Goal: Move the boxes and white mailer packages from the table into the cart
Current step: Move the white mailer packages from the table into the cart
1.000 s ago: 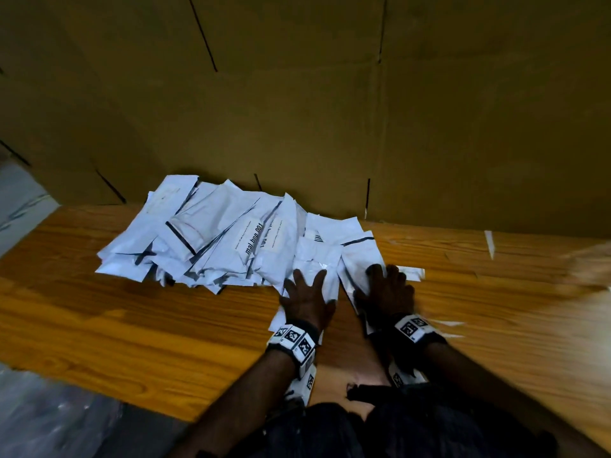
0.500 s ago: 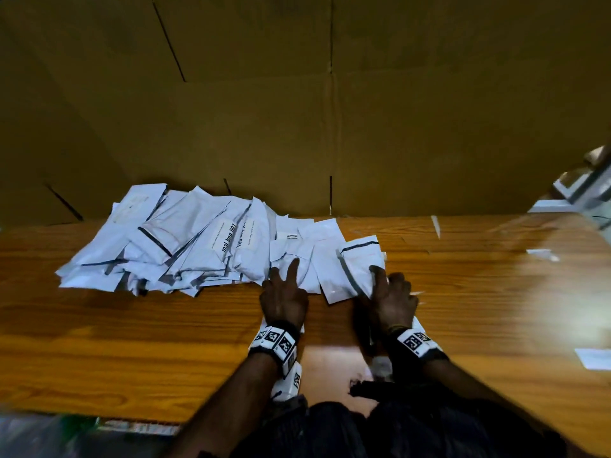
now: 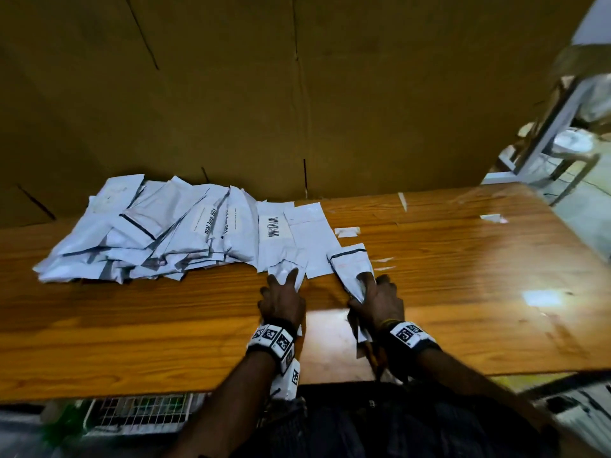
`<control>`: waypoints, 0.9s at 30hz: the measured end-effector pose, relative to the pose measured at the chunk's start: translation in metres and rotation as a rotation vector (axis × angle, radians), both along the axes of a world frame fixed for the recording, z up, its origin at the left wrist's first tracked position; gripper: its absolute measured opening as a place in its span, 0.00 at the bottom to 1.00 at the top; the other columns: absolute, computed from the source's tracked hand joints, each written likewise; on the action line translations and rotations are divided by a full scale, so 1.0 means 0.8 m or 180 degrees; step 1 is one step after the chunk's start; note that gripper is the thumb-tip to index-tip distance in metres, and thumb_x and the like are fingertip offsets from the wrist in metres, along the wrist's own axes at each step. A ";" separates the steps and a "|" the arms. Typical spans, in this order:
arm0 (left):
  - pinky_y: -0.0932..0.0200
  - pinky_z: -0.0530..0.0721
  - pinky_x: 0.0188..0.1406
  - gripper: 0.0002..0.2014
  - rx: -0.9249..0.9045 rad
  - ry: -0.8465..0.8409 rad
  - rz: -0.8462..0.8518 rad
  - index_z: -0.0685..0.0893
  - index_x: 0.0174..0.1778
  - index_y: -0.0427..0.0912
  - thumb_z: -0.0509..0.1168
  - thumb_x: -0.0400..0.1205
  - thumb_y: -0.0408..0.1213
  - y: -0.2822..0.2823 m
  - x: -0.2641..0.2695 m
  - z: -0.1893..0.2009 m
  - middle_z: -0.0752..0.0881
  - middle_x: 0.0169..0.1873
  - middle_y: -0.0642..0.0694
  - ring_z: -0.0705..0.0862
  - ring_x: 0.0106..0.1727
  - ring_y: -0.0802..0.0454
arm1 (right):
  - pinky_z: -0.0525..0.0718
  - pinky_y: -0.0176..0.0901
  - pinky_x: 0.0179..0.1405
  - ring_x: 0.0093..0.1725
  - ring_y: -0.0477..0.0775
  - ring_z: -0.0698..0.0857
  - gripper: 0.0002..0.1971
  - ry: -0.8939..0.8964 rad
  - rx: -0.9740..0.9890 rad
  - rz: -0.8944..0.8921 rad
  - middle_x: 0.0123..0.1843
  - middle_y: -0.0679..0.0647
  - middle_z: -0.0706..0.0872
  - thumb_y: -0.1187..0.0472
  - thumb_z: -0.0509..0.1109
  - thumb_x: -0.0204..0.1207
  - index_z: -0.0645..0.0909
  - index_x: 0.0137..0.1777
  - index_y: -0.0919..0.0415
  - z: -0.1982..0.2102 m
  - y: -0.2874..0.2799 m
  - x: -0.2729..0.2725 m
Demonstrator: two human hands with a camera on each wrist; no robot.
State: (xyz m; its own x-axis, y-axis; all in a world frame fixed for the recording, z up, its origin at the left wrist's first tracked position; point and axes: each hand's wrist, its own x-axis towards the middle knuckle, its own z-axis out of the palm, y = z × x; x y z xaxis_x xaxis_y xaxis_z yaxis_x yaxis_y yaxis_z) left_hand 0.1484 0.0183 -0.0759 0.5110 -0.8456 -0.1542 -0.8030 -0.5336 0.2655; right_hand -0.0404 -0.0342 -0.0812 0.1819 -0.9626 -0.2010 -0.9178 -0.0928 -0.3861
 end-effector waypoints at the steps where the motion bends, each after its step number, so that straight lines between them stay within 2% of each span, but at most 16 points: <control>1: 0.44 0.78 0.60 0.33 -0.0155 0.0074 0.0014 0.61 0.81 0.64 0.64 0.80 0.44 0.003 -0.004 0.002 0.66 0.74 0.37 0.73 0.67 0.34 | 0.81 0.55 0.51 0.64 0.67 0.73 0.33 -0.0155 -0.0011 -0.0114 0.63 0.61 0.72 0.44 0.71 0.70 0.67 0.74 0.48 0.000 0.007 -0.006; 5: 0.44 0.79 0.60 0.33 -0.0851 0.0512 0.0172 0.65 0.80 0.63 0.65 0.78 0.42 0.009 -0.023 0.009 0.68 0.73 0.39 0.74 0.66 0.34 | 0.82 0.55 0.52 0.64 0.66 0.73 0.31 -0.0596 -0.0165 -0.0343 0.62 0.60 0.71 0.45 0.71 0.70 0.68 0.73 0.47 0.009 0.027 -0.022; 8: 0.45 0.79 0.60 0.34 -0.1207 0.0798 -0.0047 0.66 0.80 0.62 0.66 0.77 0.39 0.007 -0.062 0.011 0.70 0.71 0.39 0.75 0.66 0.34 | 0.82 0.57 0.54 0.66 0.66 0.72 0.31 -0.0709 -0.0259 -0.0610 0.64 0.60 0.71 0.46 0.70 0.70 0.67 0.73 0.46 0.022 0.039 -0.051; 10: 0.45 0.78 0.64 0.34 -0.1346 0.0962 -0.0322 0.67 0.79 0.60 0.67 0.76 0.38 0.001 -0.096 0.011 0.71 0.71 0.38 0.74 0.68 0.34 | 0.81 0.57 0.56 0.66 0.66 0.72 0.31 -0.0749 -0.0319 -0.0787 0.65 0.60 0.71 0.46 0.70 0.70 0.67 0.74 0.46 0.030 0.047 -0.077; 13: 0.46 0.76 0.69 0.34 -0.1387 0.1162 -0.0743 0.69 0.79 0.56 0.68 0.76 0.38 -0.007 -0.148 0.010 0.73 0.70 0.36 0.73 0.71 0.36 | 0.80 0.57 0.57 0.66 0.67 0.73 0.30 -0.0772 -0.0436 -0.1028 0.65 0.60 0.71 0.46 0.69 0.71 0.68 0.74 0.46 0.036 0.057 -0.120; 17: 0.48 0.75 0.66 0.33 -0.1394 0.1415 -0.1250 0.71 0.79 0.52 0.70 0.76 0.35 -0.012 -0.219 0.013 0.75 0.66 0.37 0.74 0.69 0.38 | 0.79 0.56 0.58 0.66 0.65 0.73 0.30 -0.0753 -0.0516 -0.1365 0.66 0.59 0.71 0.44 0.70 0.72 0.67 0.74 0.44 0.039 0.071 -0.182; 20: 0.47 0.74 0.67 0.33 -0.1229 0.1554 -0.1612 0.69 0.80 0.54 0.68 0.78 0.35 -0.014 -0.272 0.009 0.73 0.69 0.39 0.71 0.72 0.39 | 0.79 0.56 0.60 0.66 0.65 0.73 0.30 -0.0778 -0.0618 -0.1621 0.66 0.58 0.71 0.41 0.69 0.73 0.67 0.74 0.43 0.034 0.082 -0.234; 25: 0.46 0.80 0.62 0.32 -0.1010 0.1650 -0.2055 0.66 0.81 0.59 0.65 0.80 0.37 -0.010 -0.364 0.002 0.69 0.72 0.42 0.73 0.72 0.40 | 0.80 0.55 0.58 0.64 0.65 0.76 0.31 -0.0772 -0.0721 -0.1956 0.64 0.59 0.72 0.39 0.67 0.74 0.67 0.76 0.44 0.032 0.103 -0.329; 26: 0.46 0.81 0.61 0.32 -0.0941 0.1691 -0.2329 0.66 0.81 0.59 0.65 0.80 0.37 -0.005 -0.441 0.004 0.68 0.72 0.42 0.74 0.72 0.40 | 0.80 0.55 0.58 0.64 0.66 0.76 0.31 -0.0773 -0.0780 -0.2230 0.64 0.59 0.73 0.39 0.66 0.73 0.67 0.76 0.44 0.031 0.122 -0.403; 27: 0.46 0.81 0.61 0.32 -0.0850 0.1712 -0.2332 0.66 0.81 0.59 0.65 0.80 0.37 -0.004 -0.441 0.000 0.68 0.72 0.42 0.74 0.72 0.40 | 0.80 0.55 0.58 0.64 0.65 0.76 0.31 -0.0753 -0.0797 -0.2239 0.64 0.59 0.73 0.39 0.66 0.73 0.67 0.76 0.44 0.031 0.124 -0.404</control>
State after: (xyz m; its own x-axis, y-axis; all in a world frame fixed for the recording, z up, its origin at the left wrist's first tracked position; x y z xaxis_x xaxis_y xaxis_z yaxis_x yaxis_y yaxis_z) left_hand -0.2041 0.0148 -0.0756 -0.2445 -0.9692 0.0304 -0.6484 0.1867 0.7381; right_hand -0.3639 0.0647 -0.0564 -0.4767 -0.8791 0.0053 -0.6890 0.3699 -0.6232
